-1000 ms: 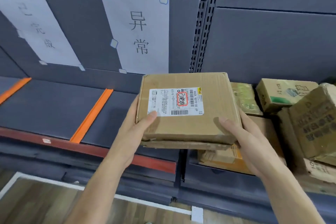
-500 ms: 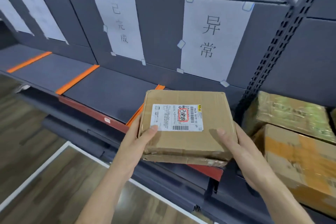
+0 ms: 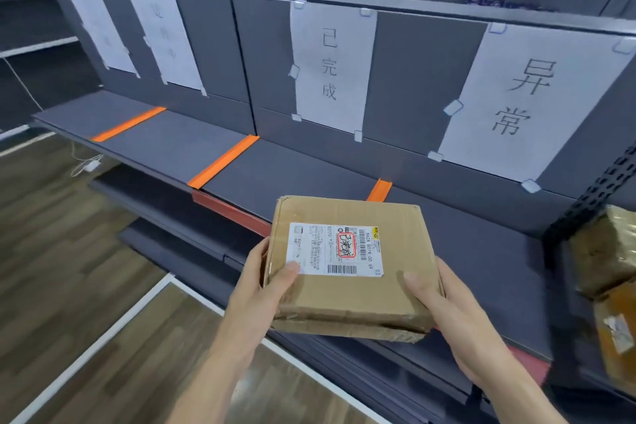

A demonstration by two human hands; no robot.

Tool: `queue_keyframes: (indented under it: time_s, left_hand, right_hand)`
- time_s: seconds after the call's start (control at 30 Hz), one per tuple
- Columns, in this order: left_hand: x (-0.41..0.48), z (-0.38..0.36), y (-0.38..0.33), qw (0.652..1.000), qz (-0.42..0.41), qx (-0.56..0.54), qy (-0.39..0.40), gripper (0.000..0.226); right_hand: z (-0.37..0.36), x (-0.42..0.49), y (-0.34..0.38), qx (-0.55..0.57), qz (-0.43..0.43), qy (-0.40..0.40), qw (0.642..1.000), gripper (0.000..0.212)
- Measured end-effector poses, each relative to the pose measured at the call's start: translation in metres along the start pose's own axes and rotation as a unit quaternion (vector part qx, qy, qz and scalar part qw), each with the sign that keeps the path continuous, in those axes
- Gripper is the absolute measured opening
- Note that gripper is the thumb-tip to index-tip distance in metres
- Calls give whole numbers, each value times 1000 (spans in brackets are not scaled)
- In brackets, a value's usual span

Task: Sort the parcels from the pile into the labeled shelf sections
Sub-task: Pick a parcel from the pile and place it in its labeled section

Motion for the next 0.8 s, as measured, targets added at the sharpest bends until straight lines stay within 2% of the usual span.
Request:
queue_keyframes:
  time_s: [0.17, 0.33, 0.5, 0.63, 0.8]
  left_hand:
    - [12, 43, 4, 1000, 9, -17, -24, 43]
    - [32, 69, 15, 998, 26, -42, -35, 43]
    - [71, 91, 17, 996, 52, -35, -64, 52]
    - [119, 95, -1, 996, 49, -30, -61, 46]
    - [167, 96, -18, 997, 46, -18, -66, 58]
  right_hand:
    - [-39, 26, 6, -17, -2, 22, 1000, 37]
    - [-70, 61, 3, -19, -7, 58, 998, 22]
    - [-97, 109, -3, -8, -7, 73, 997, 25]
    - [-103, 160, -5, 4, -10, 67, 998, 29]
    - [-109, 216, -4, 15, -6, 70, 997, 26]
Point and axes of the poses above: each hand's wrist, its own x-axis towards the middle knuckle, its own z-axis out of the back of the hand, y = z × x, the point moved 5 cm from there along x, towards the middle knuckle, and after that the axes turned 7 degrees about z, right-handed, at the moved point
